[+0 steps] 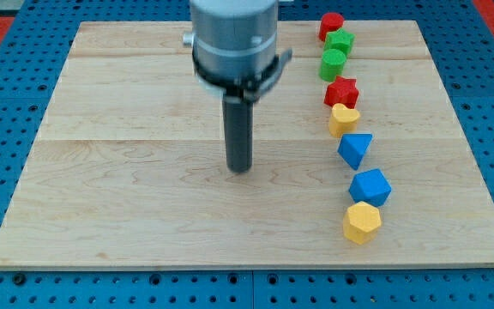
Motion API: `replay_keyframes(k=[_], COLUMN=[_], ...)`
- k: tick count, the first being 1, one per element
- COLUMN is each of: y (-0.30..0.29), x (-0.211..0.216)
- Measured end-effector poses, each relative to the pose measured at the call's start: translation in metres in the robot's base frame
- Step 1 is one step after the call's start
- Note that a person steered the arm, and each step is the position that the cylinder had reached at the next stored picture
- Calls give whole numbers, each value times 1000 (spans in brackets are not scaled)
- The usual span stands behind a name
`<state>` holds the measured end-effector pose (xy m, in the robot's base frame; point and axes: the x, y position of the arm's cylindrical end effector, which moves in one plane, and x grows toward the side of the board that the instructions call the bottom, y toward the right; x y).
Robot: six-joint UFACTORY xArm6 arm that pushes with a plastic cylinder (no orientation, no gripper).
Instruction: Move the yellow hexagon parallel to the left of the blue cube
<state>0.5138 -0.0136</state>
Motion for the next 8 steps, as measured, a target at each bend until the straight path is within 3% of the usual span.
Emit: replay_keyframes(k=[1, 2, 4, 5, 7, 8], y=[40, 75, 217, 189, 52, 115], x=[72, 104, 89, 69, 35, 48])
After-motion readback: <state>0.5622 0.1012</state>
